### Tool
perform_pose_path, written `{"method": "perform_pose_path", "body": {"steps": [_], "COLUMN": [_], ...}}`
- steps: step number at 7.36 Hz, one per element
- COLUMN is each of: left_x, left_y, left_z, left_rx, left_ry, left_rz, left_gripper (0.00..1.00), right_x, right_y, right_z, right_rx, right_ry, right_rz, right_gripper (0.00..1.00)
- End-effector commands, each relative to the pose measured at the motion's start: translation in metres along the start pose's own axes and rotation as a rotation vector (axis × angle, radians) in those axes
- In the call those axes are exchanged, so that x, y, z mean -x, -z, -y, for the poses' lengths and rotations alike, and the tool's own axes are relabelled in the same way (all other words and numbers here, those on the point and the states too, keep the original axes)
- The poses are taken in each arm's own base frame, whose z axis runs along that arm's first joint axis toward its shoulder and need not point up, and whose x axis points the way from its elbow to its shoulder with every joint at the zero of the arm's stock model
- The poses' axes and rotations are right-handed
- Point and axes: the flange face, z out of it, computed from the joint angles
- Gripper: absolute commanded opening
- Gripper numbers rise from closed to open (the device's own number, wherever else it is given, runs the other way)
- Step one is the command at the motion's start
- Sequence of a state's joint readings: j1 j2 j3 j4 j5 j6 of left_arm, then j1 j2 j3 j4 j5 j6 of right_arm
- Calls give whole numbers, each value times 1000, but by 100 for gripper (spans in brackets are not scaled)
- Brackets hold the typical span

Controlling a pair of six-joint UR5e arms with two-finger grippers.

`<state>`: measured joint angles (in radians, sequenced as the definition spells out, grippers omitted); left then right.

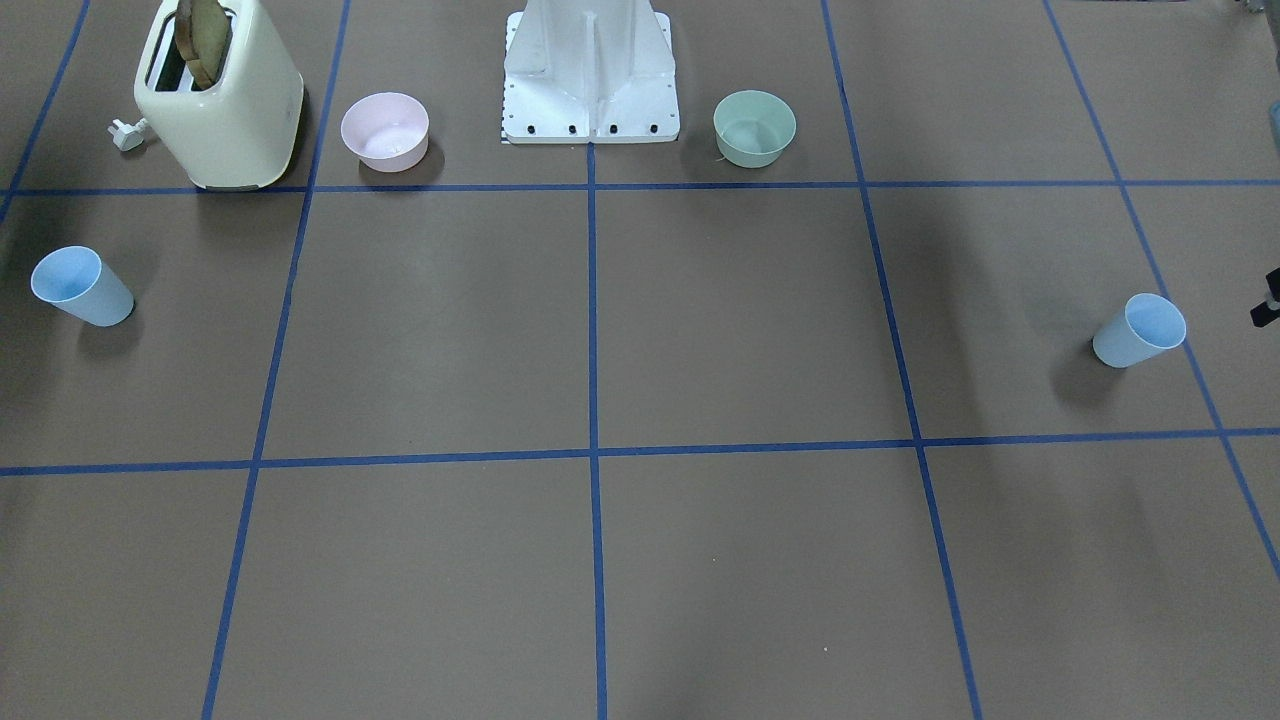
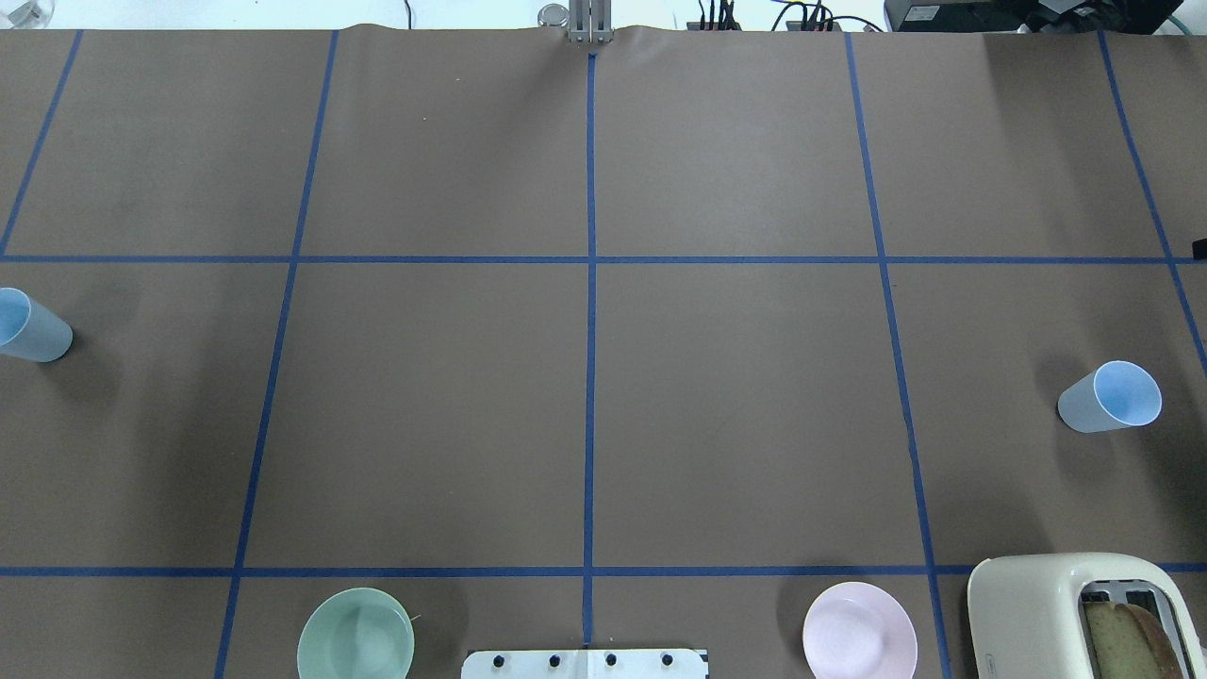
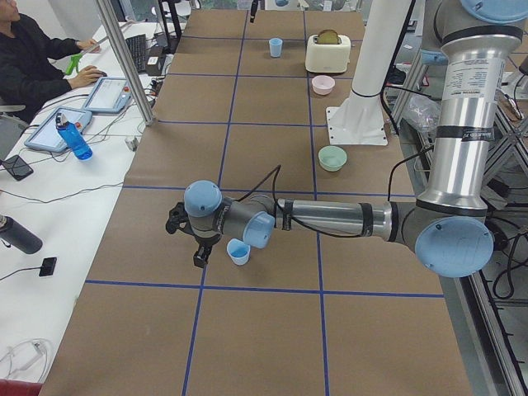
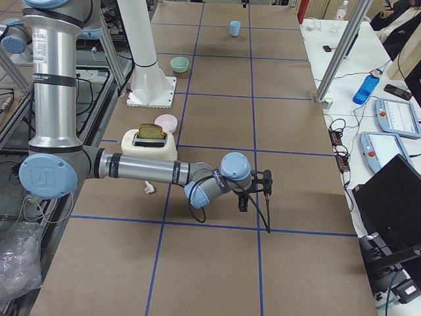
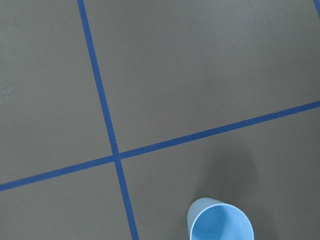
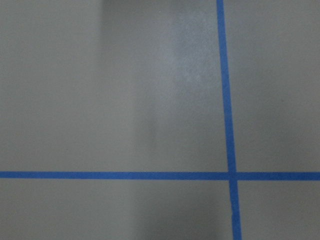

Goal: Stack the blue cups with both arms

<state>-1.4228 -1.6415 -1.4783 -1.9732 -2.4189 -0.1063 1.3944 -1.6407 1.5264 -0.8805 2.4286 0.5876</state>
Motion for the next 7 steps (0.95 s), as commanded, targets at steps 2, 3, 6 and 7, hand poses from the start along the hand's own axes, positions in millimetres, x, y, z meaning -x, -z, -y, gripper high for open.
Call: {"method": "perform_pose_path", "body": {"steps": [2,3,6,7], "left_x": [-17,-17,-16,-13], "left_y": [-53,-61,-78,-80], "left_z": [-2,-5,-36,-49], "left_rx": [4,17,30,25], "left_ry": [-20,-26,-56,-66], "left_rz": [16,19,9,4], "left_gripper": [97,97,97,97], "right_x": [9,10,9,8], "right_y": [3,4,3,4], "right_z": [-11,-11,-11,-11], "right_rx": [9,9,12,10], "right_ry": [-8,-7,-9,-10], "right_rz": [15,16,15,15], "right_gripper": [100,100,100,100]}}
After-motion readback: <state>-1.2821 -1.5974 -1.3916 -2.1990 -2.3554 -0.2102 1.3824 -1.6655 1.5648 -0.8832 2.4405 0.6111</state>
